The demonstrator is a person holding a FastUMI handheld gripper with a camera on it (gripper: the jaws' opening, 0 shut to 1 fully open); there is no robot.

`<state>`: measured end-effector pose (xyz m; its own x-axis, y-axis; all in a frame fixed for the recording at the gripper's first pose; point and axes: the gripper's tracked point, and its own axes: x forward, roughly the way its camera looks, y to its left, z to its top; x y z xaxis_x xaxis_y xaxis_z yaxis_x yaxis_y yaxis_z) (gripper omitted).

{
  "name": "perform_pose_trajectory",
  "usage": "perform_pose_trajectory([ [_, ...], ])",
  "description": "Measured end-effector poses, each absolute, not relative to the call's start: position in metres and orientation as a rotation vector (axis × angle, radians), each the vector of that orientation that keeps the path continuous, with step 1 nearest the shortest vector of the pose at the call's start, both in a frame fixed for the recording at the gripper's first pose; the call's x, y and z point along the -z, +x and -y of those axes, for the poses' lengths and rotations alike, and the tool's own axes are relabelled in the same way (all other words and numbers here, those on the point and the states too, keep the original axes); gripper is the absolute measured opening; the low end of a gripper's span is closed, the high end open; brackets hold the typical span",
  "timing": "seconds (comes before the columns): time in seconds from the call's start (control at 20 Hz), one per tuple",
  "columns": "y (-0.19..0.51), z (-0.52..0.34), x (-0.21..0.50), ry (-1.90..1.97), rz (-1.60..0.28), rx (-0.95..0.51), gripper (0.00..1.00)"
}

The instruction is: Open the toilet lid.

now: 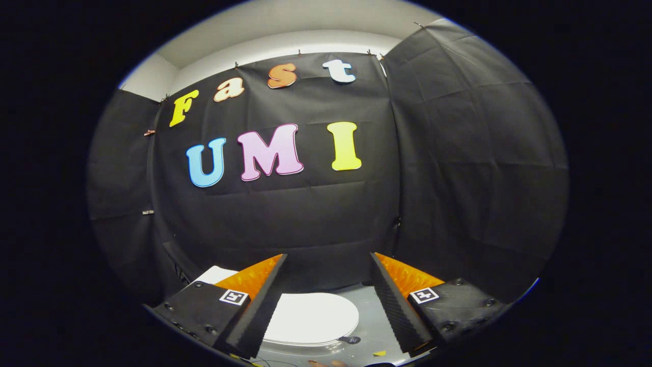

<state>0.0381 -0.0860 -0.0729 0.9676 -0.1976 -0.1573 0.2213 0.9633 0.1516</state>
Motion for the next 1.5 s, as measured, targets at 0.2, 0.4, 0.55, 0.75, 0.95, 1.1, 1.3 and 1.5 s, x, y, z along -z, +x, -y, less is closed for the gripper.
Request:
perform_pose_trajectory([
  [0.2,0.049,0.098,0.110,0.260,-0.183,0.222,0.99],
  [0.4,0.059,0.115,0.161,0.363,-0.245,0.246,0.99],
  [0.55,0.062,0.131,0.195,0.426,-0.282,0.276,1.00],
  [0.75,0.067,0.151,0.250,0.554,-0.341,0.317,0.99],
  [0.95,0.062,0.164,0.310,0.683,-0.416,0.327,1.00],
  [1.1,0.059,0.170,0.351,0.776,-0.464,0.326,1.00],
  [1.3,0.054,0.174,0.408,0.888,-0.547,0.369,1.00],
  [1.5,0.051,0.175,0.464,1.030,-0.618,0.386,1.00],
])
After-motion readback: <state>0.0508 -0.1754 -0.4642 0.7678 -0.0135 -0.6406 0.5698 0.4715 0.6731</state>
